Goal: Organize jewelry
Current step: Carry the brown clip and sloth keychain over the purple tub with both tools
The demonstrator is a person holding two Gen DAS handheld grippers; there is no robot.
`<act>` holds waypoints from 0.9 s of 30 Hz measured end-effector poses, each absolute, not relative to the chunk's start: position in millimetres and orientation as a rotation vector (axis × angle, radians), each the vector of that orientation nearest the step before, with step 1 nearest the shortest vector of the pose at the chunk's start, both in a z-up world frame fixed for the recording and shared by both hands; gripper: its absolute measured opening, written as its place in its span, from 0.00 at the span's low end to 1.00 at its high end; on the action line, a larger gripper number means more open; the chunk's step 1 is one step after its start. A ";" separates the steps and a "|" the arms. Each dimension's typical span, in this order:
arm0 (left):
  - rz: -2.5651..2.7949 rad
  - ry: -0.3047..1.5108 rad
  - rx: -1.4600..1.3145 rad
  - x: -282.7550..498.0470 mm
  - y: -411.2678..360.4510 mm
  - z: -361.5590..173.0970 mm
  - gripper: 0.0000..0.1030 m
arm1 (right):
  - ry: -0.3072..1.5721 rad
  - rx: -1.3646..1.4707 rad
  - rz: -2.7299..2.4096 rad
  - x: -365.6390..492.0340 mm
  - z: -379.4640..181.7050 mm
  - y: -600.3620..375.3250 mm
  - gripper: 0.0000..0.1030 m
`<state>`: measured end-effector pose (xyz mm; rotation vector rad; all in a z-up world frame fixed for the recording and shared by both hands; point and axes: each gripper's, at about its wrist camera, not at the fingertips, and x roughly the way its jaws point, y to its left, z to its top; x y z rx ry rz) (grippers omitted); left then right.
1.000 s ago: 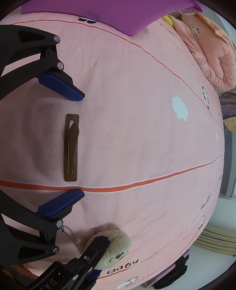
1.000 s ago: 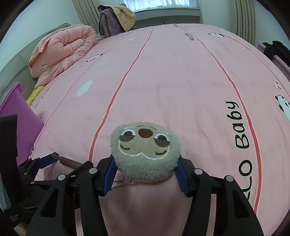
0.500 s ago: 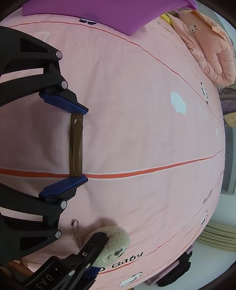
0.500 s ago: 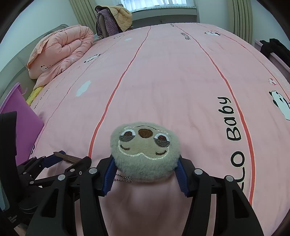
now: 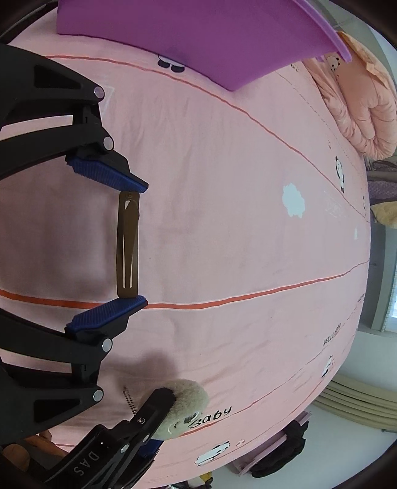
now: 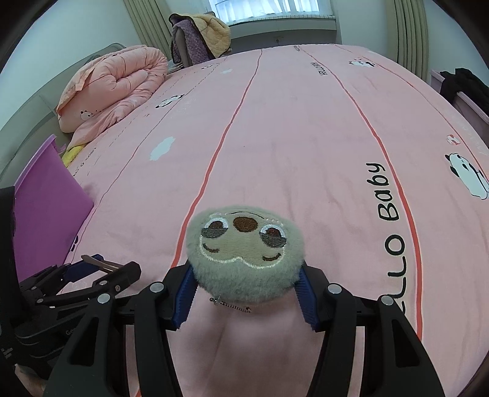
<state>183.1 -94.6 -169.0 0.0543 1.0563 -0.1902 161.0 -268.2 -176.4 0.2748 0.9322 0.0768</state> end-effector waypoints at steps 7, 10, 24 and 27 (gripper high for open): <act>-0.198 0.987 0.026 148.3 -64.6 -123.1 0.65 | 0.871 0.268 0.117 129.0 -136.9 -247.0 0.54; -0.194 0.951 0.012 135.1 -50.4 -101.1 0.65 | 0.836 0.267 0.143 118.9 -115.2 -235.3 0.54; -0.107 0.711 -0.053 90.0 55.8 20.7 0.65 | 0.663 0.188 0.384 115.5 -3.4 -114.3 0.54; -0.048 0.679 -0.053 88.3 93.9 37.2 0.65 | 0.646 0.173 0.447 125.0 12.2 -77.8 0.54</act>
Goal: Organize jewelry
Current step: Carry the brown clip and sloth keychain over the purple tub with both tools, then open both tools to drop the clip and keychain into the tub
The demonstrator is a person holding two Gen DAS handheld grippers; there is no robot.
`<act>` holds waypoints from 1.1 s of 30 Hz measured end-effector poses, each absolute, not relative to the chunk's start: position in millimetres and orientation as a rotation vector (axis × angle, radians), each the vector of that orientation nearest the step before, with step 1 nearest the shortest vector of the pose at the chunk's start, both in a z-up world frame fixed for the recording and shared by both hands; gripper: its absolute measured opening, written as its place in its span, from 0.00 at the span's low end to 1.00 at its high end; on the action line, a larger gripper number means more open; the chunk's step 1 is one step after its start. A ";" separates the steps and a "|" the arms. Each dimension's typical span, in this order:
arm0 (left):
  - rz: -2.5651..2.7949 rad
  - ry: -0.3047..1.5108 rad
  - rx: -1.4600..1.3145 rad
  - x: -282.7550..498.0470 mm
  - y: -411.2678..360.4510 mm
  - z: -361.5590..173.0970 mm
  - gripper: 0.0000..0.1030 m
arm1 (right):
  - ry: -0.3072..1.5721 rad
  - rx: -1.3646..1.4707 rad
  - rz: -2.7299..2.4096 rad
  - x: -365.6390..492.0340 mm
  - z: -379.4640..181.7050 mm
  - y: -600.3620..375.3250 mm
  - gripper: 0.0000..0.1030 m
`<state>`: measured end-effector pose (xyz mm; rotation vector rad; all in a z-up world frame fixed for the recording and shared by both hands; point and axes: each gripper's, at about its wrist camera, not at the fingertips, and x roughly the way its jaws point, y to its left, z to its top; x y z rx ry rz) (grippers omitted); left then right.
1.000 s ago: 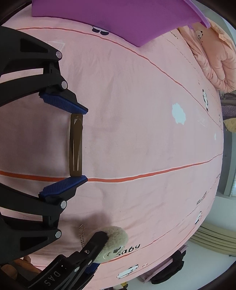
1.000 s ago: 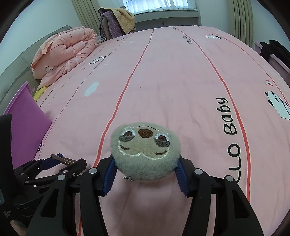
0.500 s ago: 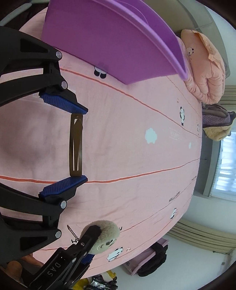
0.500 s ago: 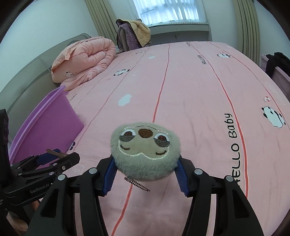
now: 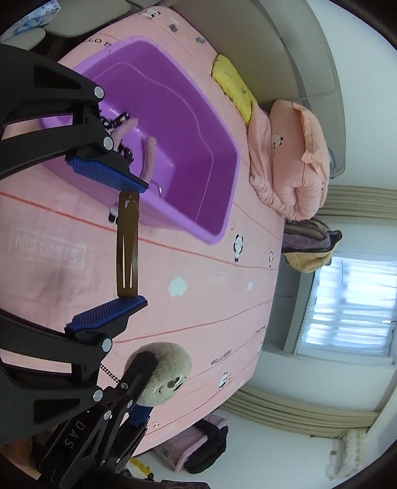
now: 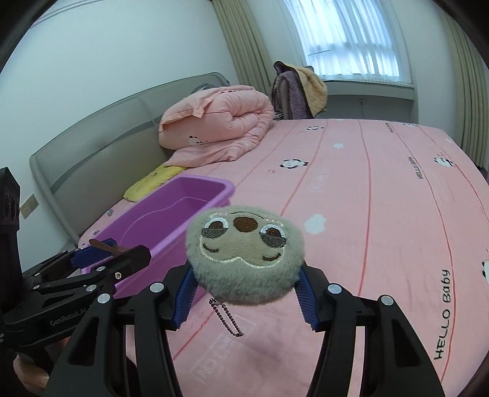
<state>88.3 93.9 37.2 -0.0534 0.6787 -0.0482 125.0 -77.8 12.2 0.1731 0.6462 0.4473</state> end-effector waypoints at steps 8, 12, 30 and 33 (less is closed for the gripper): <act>0.116 0.682 -0.057 104.2 193.8 46.2 0.65 | 0.664 0.128 0.571 164.2 30.6 22.1 0.54; 0.177 0.717 -0.074 119.5 230.5 33.8 0.65 | 0.703 0.101 0.599 186.2 24.8 61.2 0.54; 0.263 0.908 -0.155 156.3 286.0 -26.5 0.65 | 0.921 0.013 0.564 237.0 -25.5 132.5 0.55; 0.283 0.918 -0.152 158.4 289.9 -30.0 0.66 | 0.952 0.018 0.557 238.4 -30.0 132.1 0.61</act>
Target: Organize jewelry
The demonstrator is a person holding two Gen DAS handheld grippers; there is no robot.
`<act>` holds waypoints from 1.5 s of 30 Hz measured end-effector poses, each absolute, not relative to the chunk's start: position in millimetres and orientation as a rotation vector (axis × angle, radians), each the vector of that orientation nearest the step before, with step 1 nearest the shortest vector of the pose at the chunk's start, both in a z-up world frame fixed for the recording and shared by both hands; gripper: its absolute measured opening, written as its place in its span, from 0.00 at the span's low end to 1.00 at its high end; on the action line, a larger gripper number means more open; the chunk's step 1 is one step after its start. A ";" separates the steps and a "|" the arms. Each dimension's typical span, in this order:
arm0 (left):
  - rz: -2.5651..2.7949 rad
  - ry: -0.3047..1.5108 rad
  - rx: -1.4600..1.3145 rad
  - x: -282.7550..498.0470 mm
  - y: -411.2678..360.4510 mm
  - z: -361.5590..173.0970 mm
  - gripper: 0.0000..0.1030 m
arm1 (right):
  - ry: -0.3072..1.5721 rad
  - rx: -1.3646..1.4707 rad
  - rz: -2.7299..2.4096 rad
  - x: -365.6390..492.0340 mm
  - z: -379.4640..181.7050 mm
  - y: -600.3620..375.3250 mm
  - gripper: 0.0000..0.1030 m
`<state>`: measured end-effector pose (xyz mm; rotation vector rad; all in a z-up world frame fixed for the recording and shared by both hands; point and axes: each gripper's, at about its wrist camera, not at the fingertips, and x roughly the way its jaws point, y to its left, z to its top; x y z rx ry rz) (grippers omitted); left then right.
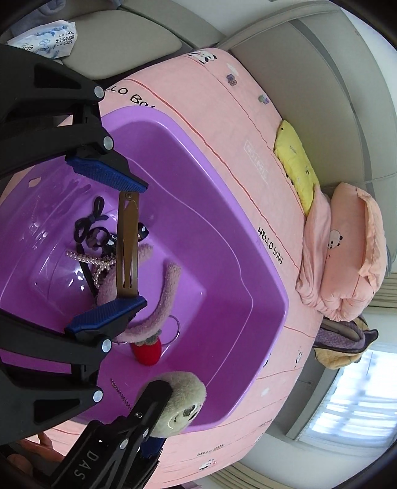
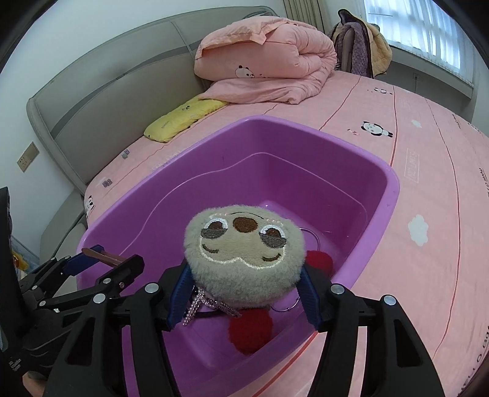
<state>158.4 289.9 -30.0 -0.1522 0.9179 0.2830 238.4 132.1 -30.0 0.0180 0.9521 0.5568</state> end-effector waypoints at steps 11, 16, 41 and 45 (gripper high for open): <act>0.327 0.949 -0.204 153.1 301.9 -35.9 0.89 | 0.929 0.070 0.490 239.6 -18.7 117.0 0.74; 0.341 0.941 -0.189 148.5 296.3 -31.6 0.92 | 0.905 0.049 0.485 232.6 -13.9 111.0 0.74; 0.360 0.878 -0.188 120.8 276.1 -5.6 0.92 | 0.846 -0.062 0.475 176.8 -19.2 86.8 0.74; 0.354 0.873 -0.179 117.9 269.6 -2.6 0.92 | 0.838 -0.070 0.475 168.4 -19.7 83.0 0.74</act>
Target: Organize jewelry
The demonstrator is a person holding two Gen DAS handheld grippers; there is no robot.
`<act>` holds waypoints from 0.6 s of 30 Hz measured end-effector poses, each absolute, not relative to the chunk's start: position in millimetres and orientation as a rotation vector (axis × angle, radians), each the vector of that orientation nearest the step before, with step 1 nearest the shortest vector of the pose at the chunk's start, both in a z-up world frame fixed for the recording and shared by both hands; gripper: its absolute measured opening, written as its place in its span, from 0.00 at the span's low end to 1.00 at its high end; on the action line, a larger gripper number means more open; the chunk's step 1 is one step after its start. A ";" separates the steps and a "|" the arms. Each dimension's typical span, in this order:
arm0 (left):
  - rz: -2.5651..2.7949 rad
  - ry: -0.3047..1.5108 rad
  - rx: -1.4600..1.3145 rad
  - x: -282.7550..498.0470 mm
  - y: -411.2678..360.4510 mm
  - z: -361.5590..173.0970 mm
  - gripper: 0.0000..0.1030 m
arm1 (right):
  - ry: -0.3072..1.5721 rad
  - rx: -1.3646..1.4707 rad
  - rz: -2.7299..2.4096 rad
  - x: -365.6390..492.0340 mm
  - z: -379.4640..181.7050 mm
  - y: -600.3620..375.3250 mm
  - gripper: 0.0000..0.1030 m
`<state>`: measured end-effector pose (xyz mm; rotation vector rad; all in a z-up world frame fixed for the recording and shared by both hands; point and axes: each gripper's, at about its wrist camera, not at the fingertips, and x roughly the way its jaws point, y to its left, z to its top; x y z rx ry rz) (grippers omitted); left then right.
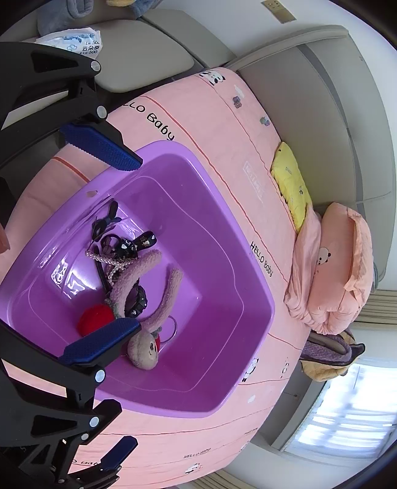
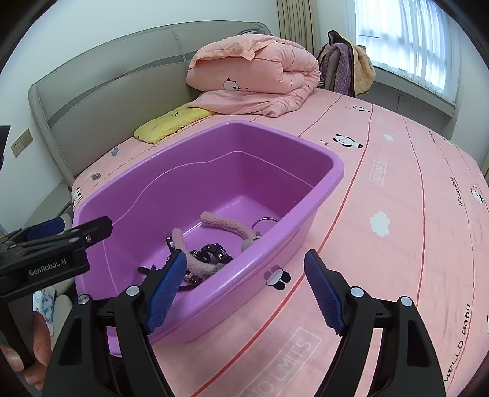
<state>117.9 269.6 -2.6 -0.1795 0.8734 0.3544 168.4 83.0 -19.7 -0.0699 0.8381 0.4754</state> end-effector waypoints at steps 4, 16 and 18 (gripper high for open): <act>0.343 0.884 -0.168 117.9 263.0 -4.8 0.92 | 0.834 -0.066 0.475 162.1 -20.3 78.8 0.74; 0.307 0.894 -0.141 116.8 242.0 -5.2 0.92 | 0.828 -0.033 0.459 154.2 -18.5 60.4 0.74; 0.304 0.891 -0.135 116.2 239.0 -4.2 0.92 | 0.826 -0.027 0.457 153.5 -17.8 58.2 0.74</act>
